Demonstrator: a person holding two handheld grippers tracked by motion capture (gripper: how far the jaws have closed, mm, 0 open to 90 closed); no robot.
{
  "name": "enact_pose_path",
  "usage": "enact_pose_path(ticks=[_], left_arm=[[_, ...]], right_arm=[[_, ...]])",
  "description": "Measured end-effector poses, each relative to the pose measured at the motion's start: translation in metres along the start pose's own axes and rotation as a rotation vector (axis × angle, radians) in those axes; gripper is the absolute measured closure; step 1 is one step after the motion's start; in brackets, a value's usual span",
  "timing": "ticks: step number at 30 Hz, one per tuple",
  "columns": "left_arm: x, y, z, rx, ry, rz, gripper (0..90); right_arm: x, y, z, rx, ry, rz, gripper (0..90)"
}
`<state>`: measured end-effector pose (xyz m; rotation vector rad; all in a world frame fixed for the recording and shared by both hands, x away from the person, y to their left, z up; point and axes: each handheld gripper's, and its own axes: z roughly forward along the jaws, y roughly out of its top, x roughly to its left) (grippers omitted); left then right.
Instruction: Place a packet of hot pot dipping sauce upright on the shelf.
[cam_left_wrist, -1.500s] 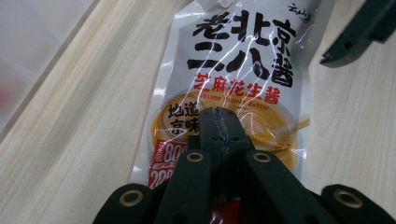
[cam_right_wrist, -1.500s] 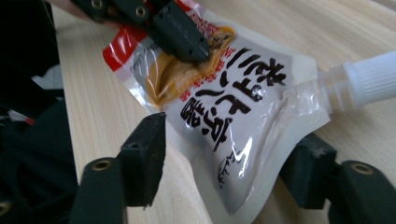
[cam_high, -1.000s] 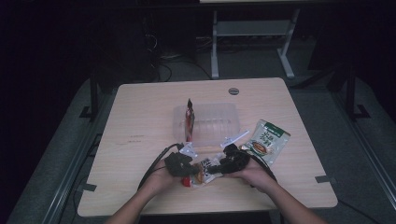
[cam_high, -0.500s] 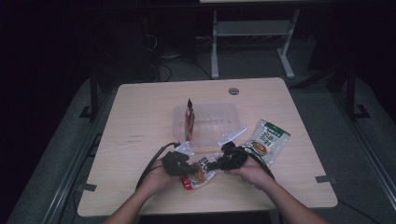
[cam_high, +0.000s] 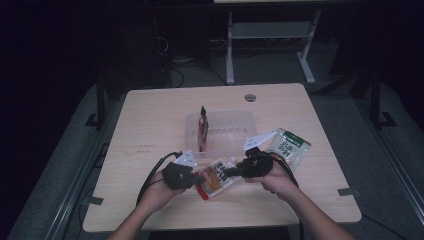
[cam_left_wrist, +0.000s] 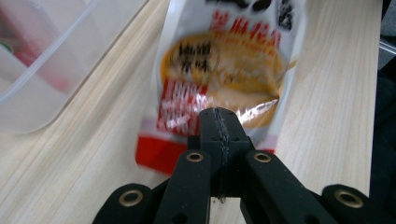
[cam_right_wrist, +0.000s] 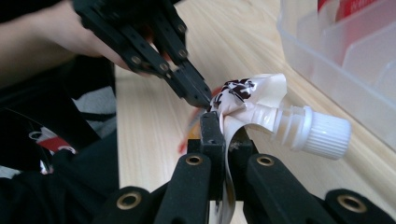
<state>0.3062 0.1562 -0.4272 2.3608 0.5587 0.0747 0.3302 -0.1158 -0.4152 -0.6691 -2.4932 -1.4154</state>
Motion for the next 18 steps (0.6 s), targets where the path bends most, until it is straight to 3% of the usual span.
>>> enact_pose_path(ticks=[13,18], left_arm=[[-0.004,0.009,0.017,-0.014,-0.027,-0.003,89.9],[-0.013,0.017,0.026,-0.025,-0.047,0.04,89.9]], right_arm=[[0.013,0.009,-0.004,-0.051,0.083,-0.055,89.3],[0.018,0.011,-0.002,-0.058,0.115,-0.067,89.2]])
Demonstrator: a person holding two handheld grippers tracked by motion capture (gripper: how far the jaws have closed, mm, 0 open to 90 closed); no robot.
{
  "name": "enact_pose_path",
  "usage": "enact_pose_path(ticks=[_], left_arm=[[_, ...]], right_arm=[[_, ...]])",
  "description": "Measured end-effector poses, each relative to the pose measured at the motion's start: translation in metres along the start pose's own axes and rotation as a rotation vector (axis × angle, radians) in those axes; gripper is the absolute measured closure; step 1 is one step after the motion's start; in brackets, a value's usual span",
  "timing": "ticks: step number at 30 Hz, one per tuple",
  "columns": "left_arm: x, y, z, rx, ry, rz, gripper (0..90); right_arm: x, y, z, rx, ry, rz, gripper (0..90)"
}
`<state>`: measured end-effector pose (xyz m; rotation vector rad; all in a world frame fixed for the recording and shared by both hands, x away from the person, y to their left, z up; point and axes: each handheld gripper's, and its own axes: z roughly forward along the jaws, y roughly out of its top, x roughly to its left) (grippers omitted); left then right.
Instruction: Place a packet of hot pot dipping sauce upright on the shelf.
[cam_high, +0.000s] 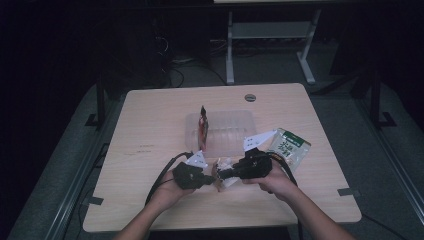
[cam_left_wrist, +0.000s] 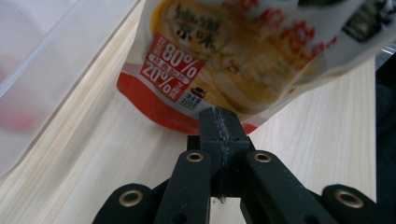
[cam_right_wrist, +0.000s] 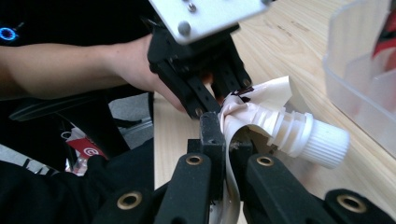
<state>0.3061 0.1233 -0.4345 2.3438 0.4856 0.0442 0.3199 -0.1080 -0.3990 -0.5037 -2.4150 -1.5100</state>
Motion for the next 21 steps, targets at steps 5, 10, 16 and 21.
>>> enact_pose_path(ticks=[5,10,16,21], left_arm=[[-0.003,0.001,0.002,-0.001,-0.004,0.009,89.8],[0.003,-0.006,-0.007,-0.008,0.004,-0.018,84.8],[0.003,-0.013,-0.018,0.008,0.027,-0.034,74.1],[0.003,-0.02,-0.028,0.028,0.048,-0.053,61.7]], right_arm=[[0.002,0.0,0.0,-0.005,0.002,-0.002,89.1],[0.001,0.0,-0.006,-0.014,-0.021,-0.004,89.2],[0.0,-0.001,-0.015,-0.021,-0.04,-0.001,89.2],[0.002,0.0,-0.02,-0.027,-0.048,-0.005,89.3]])
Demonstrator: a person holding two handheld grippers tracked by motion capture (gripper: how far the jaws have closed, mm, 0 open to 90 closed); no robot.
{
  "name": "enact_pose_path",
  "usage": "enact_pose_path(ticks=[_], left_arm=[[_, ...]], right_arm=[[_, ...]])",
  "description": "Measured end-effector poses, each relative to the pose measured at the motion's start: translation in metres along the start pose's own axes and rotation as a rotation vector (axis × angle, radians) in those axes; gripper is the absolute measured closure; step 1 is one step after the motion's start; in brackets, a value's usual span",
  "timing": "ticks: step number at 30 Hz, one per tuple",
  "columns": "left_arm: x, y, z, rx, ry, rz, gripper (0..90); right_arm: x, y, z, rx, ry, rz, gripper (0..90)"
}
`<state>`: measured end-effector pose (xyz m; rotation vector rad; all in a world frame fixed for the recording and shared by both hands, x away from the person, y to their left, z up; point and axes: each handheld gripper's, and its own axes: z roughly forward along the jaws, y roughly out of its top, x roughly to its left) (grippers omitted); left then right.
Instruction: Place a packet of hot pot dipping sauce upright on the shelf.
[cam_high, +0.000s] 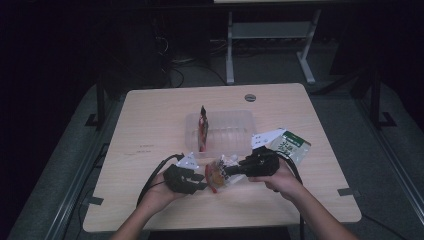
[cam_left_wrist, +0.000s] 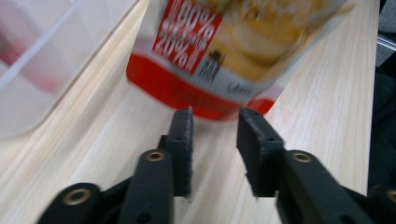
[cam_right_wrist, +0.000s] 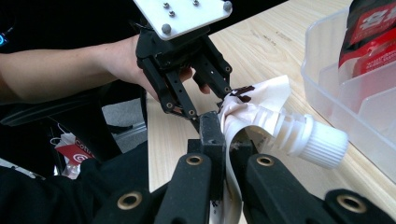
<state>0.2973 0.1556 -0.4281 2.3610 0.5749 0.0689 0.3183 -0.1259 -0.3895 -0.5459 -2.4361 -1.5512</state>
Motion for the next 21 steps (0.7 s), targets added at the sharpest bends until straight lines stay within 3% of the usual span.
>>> enact_pose_path(ticks=[7,13,16,21], left_arm=[[-0.001,-0.013,-0.012,0.006,-0.002,-0.053,40.7],[-0.004,-0.032,-0.017,0.029,0.016,-0.059,27.5],[-0.003,-0.04,-0.019,0.036,0.027,-0.043,24.5],[0.005,-0.042,-0.018,0.028,0.039,-0.052,23.1]], right_arm=[[0.003,0.002,-0.005,0.0,-0.018,-0.003,89.3],[0.005,0.004,-0.01,-0.005,-0.031,-0.012,89.3],[0.006,0.005,-0.012,0.008,-0.038,-0.02,89.3],[0.004,0.011,-0.015,0.01,-0.047,-0.029,89.3]])
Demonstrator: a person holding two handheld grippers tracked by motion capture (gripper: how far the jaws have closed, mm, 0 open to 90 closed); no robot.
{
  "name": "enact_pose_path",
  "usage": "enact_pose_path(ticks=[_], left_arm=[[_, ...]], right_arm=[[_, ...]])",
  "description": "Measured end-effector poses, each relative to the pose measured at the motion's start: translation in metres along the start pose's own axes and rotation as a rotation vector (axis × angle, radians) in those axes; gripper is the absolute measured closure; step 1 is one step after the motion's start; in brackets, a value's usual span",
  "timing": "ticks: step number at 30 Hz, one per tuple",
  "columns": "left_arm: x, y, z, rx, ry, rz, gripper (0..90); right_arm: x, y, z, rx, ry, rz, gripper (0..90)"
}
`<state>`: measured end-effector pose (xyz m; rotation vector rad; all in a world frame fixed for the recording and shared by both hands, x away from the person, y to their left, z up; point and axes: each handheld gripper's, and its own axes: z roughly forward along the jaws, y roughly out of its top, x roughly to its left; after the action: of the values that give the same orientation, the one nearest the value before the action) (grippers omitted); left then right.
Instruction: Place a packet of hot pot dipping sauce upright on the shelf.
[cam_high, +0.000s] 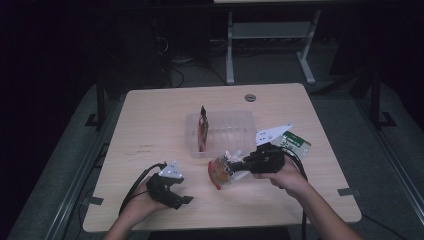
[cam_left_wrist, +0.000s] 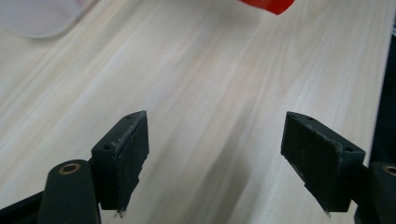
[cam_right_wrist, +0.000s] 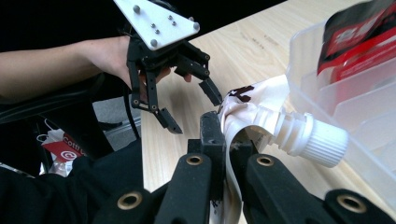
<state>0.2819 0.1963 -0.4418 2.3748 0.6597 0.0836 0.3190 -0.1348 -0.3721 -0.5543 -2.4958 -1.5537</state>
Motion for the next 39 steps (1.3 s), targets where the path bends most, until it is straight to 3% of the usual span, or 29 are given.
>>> enact_pose_path(ticks=[5,13,16,23,26,27,32,39], left_arm=[[0.004,-0.002,-0.001,-0.017,-0.001,-0.016,23.1],[0.004,-0.002,-0.002,-0.026,0.0,-0.011,23.1],[0.006,-0.002,-0.003,-0.013,0.003,0.017,23.1],[0.007,-0.002,-0.003,-0.014,0.0,0.005,23.1],[0.007,-0.002,-0.003,-0.02,0.003,0.003,23.1],[0.008,-0.002,-0.004,-0.01,0.004,0.02,23.1],[0.007,-0.002,-0.002,-0.016,-0.003,-0.005,23.1],[0.008,-0.002,-0.002,-0.016,-0.005,0.003,23.2]], right_arm=[[-0.003,0.011,-0.007,-0.016,-0.02,-0.014,89.3],[-0.012,0.029,-0.018,-0.049,-0.058,-0.026,89.3],[-0.016,0.035,-0.022,-0.063,-0.073,-0.029,89.3],[-0.028,0.05,-0.03,-0.096,-0.114,-0.034,89.3],[-0.033,0.053,-0.03,-0.101,-0.133,-0.033,89.3],[-0.036,0.053,-0.03,-0.103,-0.138,-0.03,89.3],[-0.047,0.054,-0.027,-0.12,-0.16,-0.011,89.3],[-0.058,0.05,-0.014,-0.101,-0.207,0.01,89.3]])
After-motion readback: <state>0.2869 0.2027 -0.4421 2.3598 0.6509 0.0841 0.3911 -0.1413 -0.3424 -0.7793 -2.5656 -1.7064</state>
